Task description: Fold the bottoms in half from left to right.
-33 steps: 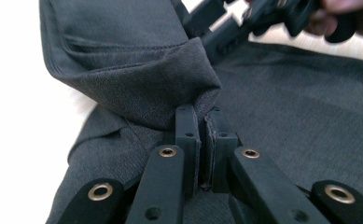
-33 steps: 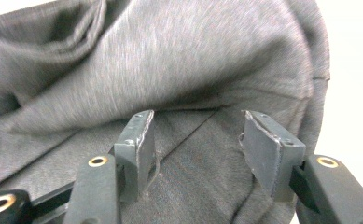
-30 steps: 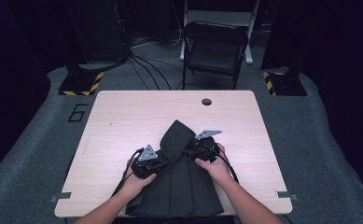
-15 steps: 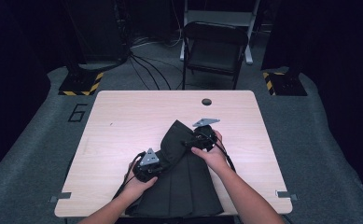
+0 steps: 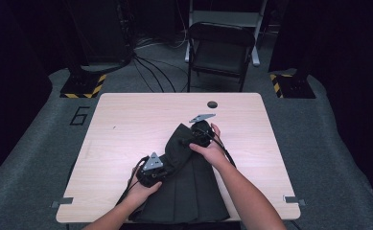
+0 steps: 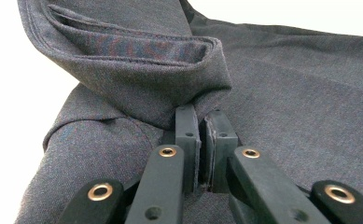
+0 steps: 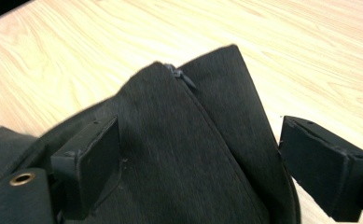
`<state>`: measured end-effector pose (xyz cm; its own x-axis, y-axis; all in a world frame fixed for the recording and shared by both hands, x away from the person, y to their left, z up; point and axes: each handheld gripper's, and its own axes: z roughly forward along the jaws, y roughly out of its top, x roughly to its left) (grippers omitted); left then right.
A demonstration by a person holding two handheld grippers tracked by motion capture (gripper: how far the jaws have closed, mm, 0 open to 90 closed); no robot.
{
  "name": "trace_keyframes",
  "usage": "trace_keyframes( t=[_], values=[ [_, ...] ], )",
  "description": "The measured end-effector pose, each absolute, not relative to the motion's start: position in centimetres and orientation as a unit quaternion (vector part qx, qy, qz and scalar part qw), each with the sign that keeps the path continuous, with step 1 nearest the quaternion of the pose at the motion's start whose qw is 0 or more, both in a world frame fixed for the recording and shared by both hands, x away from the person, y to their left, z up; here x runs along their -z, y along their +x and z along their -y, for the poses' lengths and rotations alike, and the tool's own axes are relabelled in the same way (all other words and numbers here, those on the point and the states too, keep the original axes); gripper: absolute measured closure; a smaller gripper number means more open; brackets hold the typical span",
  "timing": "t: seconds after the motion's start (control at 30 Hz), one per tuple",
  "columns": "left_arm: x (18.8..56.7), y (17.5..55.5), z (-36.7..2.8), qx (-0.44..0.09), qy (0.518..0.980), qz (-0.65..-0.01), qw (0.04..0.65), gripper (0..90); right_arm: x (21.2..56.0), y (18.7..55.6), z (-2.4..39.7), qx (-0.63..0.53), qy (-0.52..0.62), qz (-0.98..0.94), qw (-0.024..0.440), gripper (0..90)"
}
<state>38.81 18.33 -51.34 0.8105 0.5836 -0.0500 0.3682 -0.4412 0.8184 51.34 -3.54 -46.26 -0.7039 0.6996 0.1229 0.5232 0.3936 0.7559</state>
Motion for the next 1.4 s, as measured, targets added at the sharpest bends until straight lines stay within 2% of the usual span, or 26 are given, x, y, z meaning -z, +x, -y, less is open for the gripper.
trace_keyframes(
  t=[0.2,0.53,0.73,0.9,1.0,1.17,1.3,1.4],
  values=[
    [51.4,38.8,-18.3,-0.122,0.841,-0.281,0.447,85.4,46.6,51.8,3.8,-0.414,0.370,-0.827,0.087,13.8],
    [51.4,38.7,-18.3,-0.122,0.838,-0.286,0.449,85.4,46.7,52.2,4.0,-0.402,0.369,-0.834,0.085,11.2],
    [51.4,38.8,-18.3,-0.122,0.837,-0.285,0.451,85.3,46.4,51.6,3.8,-0.403,0.357,-0.838,0.085,16.4],
    [51.4,38.8,-18.4,-0.122,0.837,-0.285,0.451,85.2,46.1,50.9,4.1,-0.401,0.340,-0.846,0.090,32.0],
    [51.4,38.8,-18.4,-0.122,0.837,-0.285,0.450,85.2,45.8,50.6,4.2,-0.387,0.336,-0.852,0.107,45.8],
    [51.4,38.8,-18.4,-0.121,0.836,-0.286,0.452,85.2,45.6,50.9,4.7,-0.382,0.354,-0.847,0.110,64.8],
    [51.4,38.8,-18.4,-0.123,0.837,-0.284,0.451,85.0,45.5,50.9,4.9,-0.378,0.353,-0.848,0.112,75.9],
    [51.4,38.9,-18.5,-0.123,0.835,-0.285,0.454,84.6,45.3,50.8,4.8,-0.378,0.345,-0.851,0.116,80.9]
  ],
)
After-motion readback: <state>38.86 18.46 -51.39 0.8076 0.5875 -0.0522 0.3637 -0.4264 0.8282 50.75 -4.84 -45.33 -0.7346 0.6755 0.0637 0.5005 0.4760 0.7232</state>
